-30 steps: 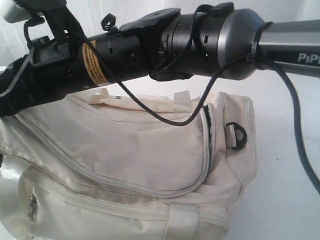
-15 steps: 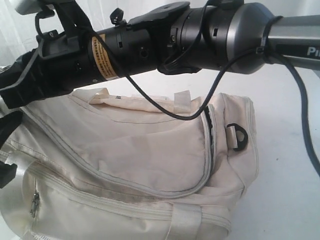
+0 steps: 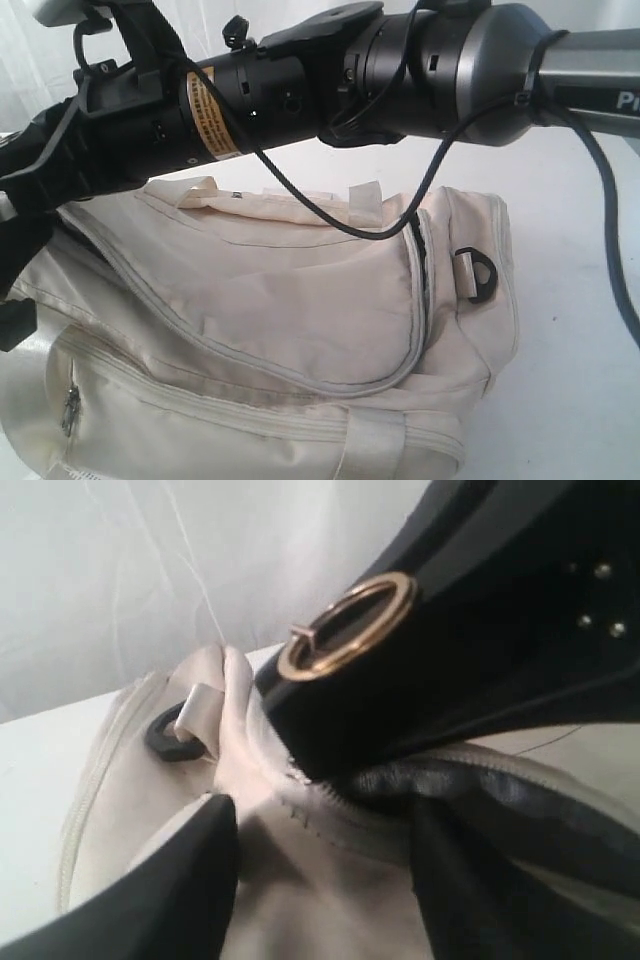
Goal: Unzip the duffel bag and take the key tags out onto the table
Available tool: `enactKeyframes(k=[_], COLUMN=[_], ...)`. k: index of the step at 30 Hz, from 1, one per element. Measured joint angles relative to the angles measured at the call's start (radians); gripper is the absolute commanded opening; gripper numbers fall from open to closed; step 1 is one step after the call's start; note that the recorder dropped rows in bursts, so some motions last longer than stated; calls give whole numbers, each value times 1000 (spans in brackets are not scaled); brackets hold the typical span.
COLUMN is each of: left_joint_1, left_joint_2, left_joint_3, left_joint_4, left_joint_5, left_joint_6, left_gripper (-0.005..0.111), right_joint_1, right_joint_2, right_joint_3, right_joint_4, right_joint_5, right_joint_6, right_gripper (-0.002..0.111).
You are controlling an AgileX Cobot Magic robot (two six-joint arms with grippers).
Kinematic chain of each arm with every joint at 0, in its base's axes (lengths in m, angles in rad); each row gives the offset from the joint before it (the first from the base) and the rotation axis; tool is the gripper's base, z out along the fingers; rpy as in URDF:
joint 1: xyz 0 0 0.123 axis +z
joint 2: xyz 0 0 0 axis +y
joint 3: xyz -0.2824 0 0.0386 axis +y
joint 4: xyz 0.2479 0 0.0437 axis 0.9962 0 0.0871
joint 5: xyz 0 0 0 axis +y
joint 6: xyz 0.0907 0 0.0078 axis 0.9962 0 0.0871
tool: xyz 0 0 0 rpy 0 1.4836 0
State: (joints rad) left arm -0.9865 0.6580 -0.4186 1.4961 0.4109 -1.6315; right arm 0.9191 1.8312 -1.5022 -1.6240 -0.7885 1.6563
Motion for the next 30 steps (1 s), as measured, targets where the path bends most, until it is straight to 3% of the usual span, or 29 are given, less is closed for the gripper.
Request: enactKeyframes(k=[8, 18, 20, 26, 30], left_joint_1=[0, -2, -4, -6, -6], left_joint_2=[7, 78, 93, 109, 111], left_joint_3=[0, 0, 0, 0, 0], left_joint_4=[-37, 60, 67, 98, 107], left_joint_5=[10, 69, 98, 112, 110], left_joint_6=[-94, -352, -397, -431, -433], left_gripper=[57, 55, 46, 0, 0], right_joint_1=[0, -1, -1, -1, -1], right_joint_2=[0, 0, 0, 0, 0], right_joint_3=[0, 0, 0, 0, 0], right_joint_4=[-2, -2, -2, -2, -2], right_joint_5=[-15, -13, -11, 1, 14], right_joint_6=[0, 0, 0, 0, 0], right_gripper=[0, 0, 0, 0, 0])
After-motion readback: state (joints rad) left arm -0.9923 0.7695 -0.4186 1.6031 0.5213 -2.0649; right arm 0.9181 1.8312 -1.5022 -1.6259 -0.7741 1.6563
